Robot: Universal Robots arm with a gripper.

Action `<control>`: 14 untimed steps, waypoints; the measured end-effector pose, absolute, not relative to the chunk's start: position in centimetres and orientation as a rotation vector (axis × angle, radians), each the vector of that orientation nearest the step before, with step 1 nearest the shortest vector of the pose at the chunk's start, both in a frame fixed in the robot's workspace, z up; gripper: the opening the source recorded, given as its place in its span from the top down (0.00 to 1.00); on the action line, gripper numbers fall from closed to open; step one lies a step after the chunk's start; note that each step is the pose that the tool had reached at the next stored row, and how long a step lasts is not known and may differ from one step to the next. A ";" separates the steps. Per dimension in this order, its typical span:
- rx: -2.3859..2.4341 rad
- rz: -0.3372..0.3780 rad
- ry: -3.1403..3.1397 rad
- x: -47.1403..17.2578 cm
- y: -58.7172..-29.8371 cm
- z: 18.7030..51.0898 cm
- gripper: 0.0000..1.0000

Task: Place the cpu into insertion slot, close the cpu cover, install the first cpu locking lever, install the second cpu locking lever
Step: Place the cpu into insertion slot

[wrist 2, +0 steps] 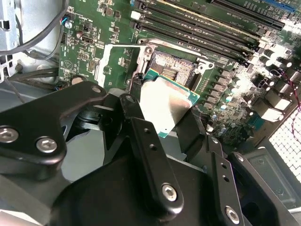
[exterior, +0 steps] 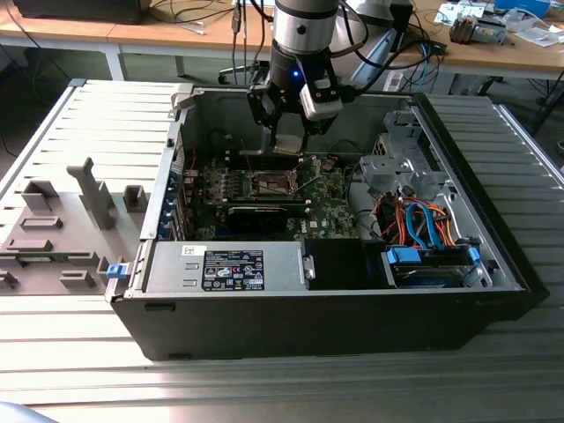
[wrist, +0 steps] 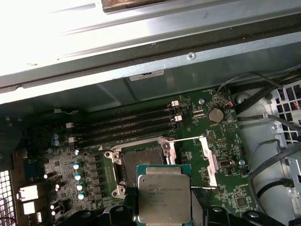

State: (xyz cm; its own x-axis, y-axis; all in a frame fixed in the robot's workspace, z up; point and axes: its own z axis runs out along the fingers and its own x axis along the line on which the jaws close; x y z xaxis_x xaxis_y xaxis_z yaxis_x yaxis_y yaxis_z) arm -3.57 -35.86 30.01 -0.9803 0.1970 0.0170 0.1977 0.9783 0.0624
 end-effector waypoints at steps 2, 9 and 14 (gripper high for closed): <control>-0.329 -0.098 -3.112 -3.6 -35.9 30.0 0.46; -0.371 -0.094 -3.109 -3.6 -35.9 30.0 0.46; -0.402 -0.092 -3.106 -3.6 -35.9 30.0 0.46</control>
State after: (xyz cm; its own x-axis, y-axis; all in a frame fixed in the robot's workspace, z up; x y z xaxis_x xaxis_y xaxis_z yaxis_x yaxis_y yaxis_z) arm -3.57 -35.86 30.01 -0.9671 0.2539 0.0159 0.2544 0.9654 0.0572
